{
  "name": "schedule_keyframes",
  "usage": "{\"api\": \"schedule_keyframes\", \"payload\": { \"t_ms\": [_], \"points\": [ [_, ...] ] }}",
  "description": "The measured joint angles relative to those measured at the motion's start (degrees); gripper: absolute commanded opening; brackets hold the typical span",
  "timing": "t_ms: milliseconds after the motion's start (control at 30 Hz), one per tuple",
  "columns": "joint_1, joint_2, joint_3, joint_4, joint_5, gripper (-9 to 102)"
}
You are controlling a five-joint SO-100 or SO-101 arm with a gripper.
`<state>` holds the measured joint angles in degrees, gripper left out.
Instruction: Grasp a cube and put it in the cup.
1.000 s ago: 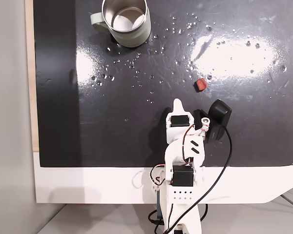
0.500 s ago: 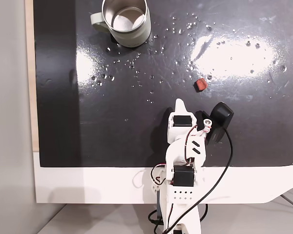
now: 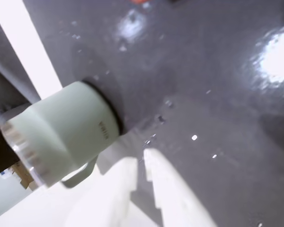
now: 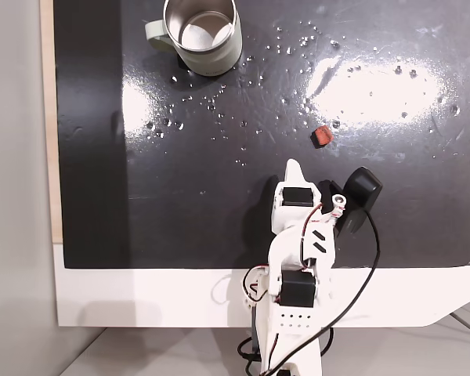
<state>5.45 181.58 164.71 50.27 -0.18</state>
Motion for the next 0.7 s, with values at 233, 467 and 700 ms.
{"api": "schedule_keyframes", "payload": {
  "t_ms": [233, 467, 700],
  "points": [
    [-0.09, -8.7, -12.57, 3.08, -0.18, 0],
    [2.64, -24.08, -28.13, 6.59, -0.18, 0],
    [6.86, -37.62, -40.78, 9.32, -0.88, 0]
  ]
}}
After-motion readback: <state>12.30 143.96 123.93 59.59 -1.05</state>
